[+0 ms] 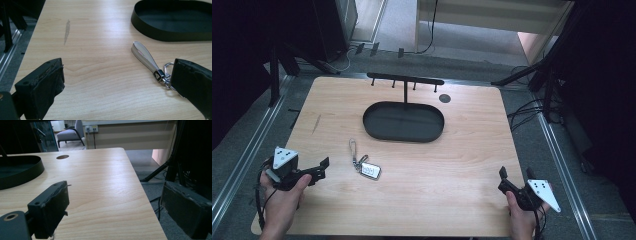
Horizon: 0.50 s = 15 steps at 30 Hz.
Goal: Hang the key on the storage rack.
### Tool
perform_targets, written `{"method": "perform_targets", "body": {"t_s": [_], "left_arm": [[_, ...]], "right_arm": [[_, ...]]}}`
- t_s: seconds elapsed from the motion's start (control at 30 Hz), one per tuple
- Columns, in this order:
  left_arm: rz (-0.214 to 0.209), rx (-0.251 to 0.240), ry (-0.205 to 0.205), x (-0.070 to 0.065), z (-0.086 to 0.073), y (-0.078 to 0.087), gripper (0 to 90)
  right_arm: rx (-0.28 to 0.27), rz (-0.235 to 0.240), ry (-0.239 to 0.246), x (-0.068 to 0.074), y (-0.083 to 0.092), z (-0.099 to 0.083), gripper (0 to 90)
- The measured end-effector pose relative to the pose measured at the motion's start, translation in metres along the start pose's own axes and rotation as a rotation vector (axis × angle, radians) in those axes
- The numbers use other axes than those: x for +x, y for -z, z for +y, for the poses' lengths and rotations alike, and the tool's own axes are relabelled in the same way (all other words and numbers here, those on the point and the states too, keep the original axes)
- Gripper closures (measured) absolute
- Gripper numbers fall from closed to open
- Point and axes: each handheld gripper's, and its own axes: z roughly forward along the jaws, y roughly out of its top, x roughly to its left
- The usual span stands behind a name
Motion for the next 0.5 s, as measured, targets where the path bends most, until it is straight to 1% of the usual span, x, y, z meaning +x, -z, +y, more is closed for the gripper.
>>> {"method": "perform_targets", "body": {"t_s": [0.07,0.1,0.13,0.2,0.23,0.3,0.37,0.43,0.47,0.5], "left_arm": [[0.010,0.042,-0.001,-0.003,0.007,0.001,0.0],[0.003,0.060,0.004,-0.005,0.010,0.001,0.0],[-0.003,0.061,0.006,-0.007,0.013,0.002,0.0],[0.007,0.080,-0.012,-0.013,0.020,0.003,0.0],[0.009,0.093,-0.015,-0.016,0.022,0.003,0.0],[-0.007,0.120,-0.043,-0.024,0.028,0.003,0.0],[-0.012,0.149,-0.075,-0.031,0.031,0.002,0.0],[-0.017,0.185,-0.079,-0.037,0.035,-0.001,0.0],[-0.010,0.209,-0.082,-0.040,0.037,-0.003,0.1],[0.006,0.238,-0.085,-0.041,0.039,-0.006,3.7]], "right_arm": [[-0.003,-0.023,0.000,0.001,0.000,0.000,7.7],[-0.001,-0.026,0.002,0.001,0.000,-0.001,7.7],[-0.005,-0.024,0.012,0.002,-0.001,-0.001,7.7],[0.000,-0.016,0.028,0.005,-0.002,-0.002,6.5],[0.000,-0.016,0.041,0.007,-0.002,-0.002,5.7],[-0.001,-0.014,0.059,0.010,-0.002,-0.003,5.7],[0.000,-0.015,0.061,0.009,-0.002,-0.003,5.7],[0.004,-0.015,0.048,0.008,-0.002,-0.003,5.7],[0.006,-0.018,0.039,0.007,-0.003,-0.003,5.8],[0.008,-0.020,0.029,0.006,-0.002,-0.003,6.0]]}}
